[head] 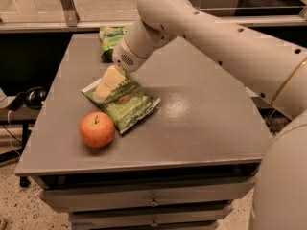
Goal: Move green jalapeno chip bag near apple
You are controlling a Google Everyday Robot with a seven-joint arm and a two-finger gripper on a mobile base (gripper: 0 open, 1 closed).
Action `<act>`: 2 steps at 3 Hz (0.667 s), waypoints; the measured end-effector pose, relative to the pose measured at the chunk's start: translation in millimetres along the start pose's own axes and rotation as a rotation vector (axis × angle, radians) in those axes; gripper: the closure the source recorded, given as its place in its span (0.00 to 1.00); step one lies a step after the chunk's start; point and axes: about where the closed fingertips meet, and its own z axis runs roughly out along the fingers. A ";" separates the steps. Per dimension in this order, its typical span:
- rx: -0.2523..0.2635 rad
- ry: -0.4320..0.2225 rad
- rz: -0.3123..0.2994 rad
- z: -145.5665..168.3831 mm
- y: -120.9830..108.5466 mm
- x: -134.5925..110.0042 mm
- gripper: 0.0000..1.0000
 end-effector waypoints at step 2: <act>0.202 -0.205 -0.048 -88.2 -75.5 29.4 0.00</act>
Offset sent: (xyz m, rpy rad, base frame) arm 0.0956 -0.1732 0.0769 0.2420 -0.3776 -0.1486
